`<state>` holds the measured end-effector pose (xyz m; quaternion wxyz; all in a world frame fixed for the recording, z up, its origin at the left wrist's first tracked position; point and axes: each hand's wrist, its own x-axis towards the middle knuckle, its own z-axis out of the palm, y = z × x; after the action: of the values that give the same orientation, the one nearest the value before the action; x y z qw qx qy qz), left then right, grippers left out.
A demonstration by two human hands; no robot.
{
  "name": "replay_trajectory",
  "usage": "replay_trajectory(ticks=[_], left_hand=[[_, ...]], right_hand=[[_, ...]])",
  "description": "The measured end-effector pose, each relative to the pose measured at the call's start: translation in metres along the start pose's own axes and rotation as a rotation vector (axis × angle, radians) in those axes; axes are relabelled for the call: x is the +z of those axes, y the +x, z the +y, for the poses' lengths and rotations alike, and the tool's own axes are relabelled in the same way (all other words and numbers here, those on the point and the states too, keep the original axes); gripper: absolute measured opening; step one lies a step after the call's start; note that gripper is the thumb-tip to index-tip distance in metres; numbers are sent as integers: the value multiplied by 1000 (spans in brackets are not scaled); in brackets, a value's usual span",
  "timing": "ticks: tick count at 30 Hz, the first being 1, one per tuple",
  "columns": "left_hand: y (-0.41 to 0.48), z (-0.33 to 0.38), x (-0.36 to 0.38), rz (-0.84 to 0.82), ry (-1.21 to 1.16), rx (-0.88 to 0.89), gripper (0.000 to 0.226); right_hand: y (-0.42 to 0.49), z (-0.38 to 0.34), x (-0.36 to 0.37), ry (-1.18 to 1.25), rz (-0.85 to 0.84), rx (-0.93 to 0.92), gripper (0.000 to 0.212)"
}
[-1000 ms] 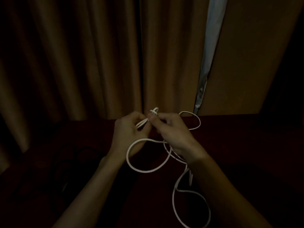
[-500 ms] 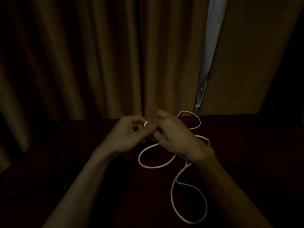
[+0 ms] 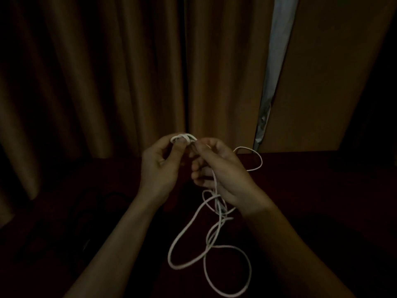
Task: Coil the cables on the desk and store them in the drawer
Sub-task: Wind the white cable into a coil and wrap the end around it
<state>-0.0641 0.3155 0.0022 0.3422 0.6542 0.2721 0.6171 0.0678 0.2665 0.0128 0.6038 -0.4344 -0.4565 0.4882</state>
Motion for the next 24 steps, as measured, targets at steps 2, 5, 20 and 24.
replay_trajectory(ticks=[2,5,20,24], left_hand=[[0,0,4,33,-119,-76,18],[1,2,10,38,-352,-189,18],[-2,1,0,-74,288,-17,27],[-2,9,-8,-279,555,318,25]], right_hand=[[3,3,2,78,-11,29,30],[6,8,6,220,25,-30,28],[-4,-10,-9,27,49,-225,8],[-1,-11,-13,-28,103,-226,4]])
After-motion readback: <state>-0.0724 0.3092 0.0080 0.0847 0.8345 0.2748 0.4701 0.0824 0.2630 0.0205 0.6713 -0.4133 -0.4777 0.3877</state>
